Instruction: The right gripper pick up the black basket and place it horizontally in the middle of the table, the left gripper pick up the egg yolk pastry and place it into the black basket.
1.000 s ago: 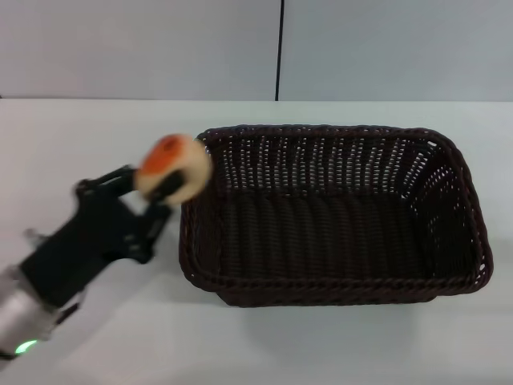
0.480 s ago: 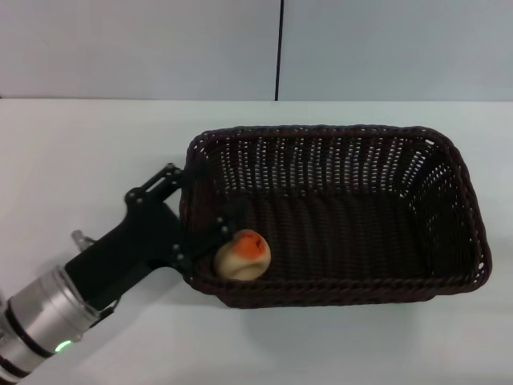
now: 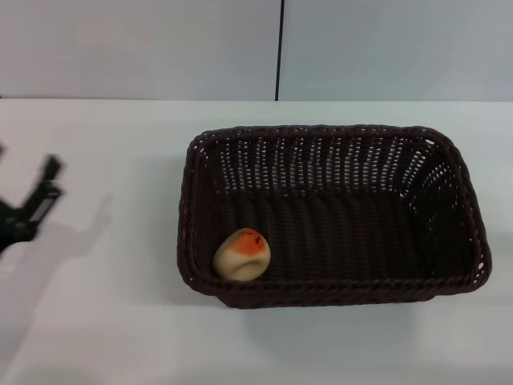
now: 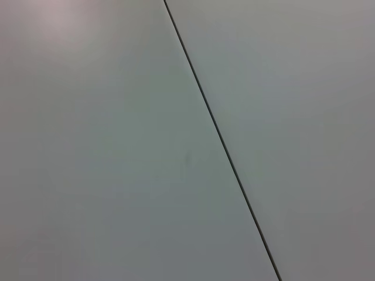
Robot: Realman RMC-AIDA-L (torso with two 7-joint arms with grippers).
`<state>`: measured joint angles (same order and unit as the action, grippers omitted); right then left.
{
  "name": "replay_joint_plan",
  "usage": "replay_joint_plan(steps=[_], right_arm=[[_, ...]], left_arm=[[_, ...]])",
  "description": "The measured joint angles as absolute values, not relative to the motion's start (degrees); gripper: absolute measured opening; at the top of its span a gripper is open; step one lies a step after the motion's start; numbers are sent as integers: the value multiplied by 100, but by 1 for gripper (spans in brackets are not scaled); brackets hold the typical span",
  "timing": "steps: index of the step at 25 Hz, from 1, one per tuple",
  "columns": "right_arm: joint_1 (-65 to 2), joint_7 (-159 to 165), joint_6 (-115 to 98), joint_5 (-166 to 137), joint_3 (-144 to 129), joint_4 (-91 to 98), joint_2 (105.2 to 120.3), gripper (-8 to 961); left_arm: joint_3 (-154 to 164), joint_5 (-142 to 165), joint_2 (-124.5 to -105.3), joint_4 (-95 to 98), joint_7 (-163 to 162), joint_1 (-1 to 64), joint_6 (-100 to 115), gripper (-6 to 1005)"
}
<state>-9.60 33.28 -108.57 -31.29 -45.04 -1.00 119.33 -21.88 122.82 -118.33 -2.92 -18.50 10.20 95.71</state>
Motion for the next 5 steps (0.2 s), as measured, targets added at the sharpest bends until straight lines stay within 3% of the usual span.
replay_joint_plan(steps=[5], right_arm=[[-1195,2780,-10661,-3127,-4474,-286,11945,752]], left_arm=[[-2865,12281,-11828,-366,-1568,677,9711,848]])
